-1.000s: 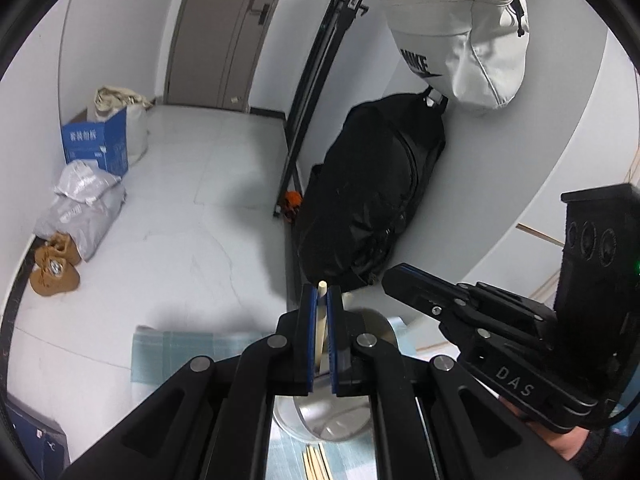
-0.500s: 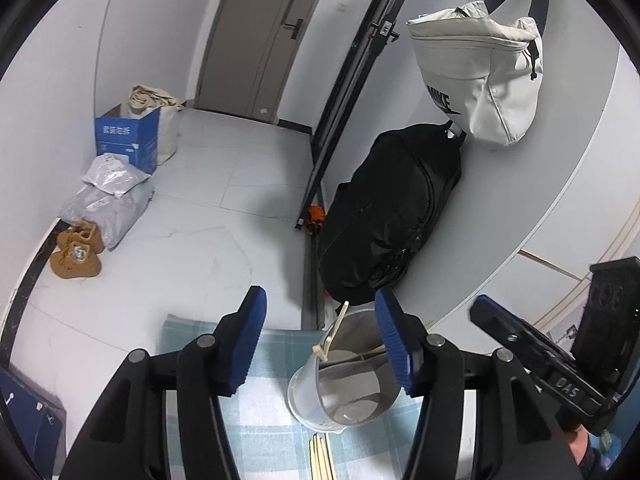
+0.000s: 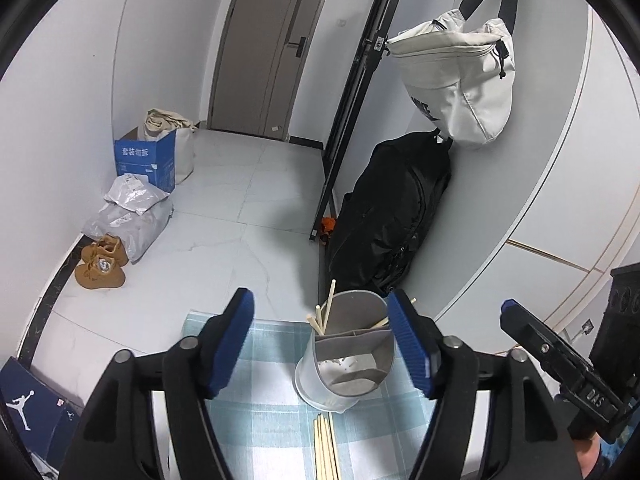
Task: Organize utensils
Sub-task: 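Open the right gripper to drop the chopstick into the white holder, then lower the right gripper to the chopstick pile and grasp one chopstick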
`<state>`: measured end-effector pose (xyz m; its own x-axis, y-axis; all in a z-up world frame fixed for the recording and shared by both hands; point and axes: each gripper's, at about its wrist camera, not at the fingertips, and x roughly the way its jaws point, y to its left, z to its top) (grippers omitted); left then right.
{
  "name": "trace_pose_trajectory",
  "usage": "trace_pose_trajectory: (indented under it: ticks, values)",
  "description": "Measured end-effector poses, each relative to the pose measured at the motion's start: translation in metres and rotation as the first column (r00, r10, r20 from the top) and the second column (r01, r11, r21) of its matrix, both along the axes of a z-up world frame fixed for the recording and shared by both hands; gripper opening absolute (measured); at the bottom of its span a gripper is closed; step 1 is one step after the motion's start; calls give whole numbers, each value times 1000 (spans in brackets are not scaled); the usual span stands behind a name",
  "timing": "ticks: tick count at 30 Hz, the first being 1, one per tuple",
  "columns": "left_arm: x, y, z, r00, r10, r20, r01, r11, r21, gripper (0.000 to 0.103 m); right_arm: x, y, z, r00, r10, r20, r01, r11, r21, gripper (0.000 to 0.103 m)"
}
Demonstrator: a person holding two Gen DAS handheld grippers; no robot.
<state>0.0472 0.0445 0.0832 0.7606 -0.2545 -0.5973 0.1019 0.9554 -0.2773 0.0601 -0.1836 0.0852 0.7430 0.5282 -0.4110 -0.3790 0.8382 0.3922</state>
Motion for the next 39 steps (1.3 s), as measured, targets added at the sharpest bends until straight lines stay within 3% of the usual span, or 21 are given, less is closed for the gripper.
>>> trace_pose_trajectory:
  ticks: [13, 24, 29, 31, 36, 39]
  values:
    - [-36, -9, -16, 1000, -12, -12, 12, 1000, 16, 74, -45, -6, -23, 1000, -3, -23, 3, 1000, 2, 90]
    - [-53, -11, -70, 999, 24, -26, -22, 997, 72, 74, -63, -1, -84, 993, -11, -115, 4, 998, -58, 90]
    - [-47, -6, -102, 997, 48, -68, -42, 996, 78, 74, -63, 4, -114, 984, -16, -180, 0, 996, -86, 90]
    - [-43, -2, -118, 993, 63, -98, -57, 996, 68, 74, -58, 7, -126, 977, -17, -214, -6, 994, -108, 88]
    - [-30, 7, -144, 983, 74, -167, -63, 995, 74, 74, -42, 18, -158, 946, -27, -324, -34, 983, -180, 62]
    - [-22, 17, -151, 974, 85, -210, -80, 996, 36, 74, -30, 27, -176, 925, -31, -378, -56, 975, -215, 57]
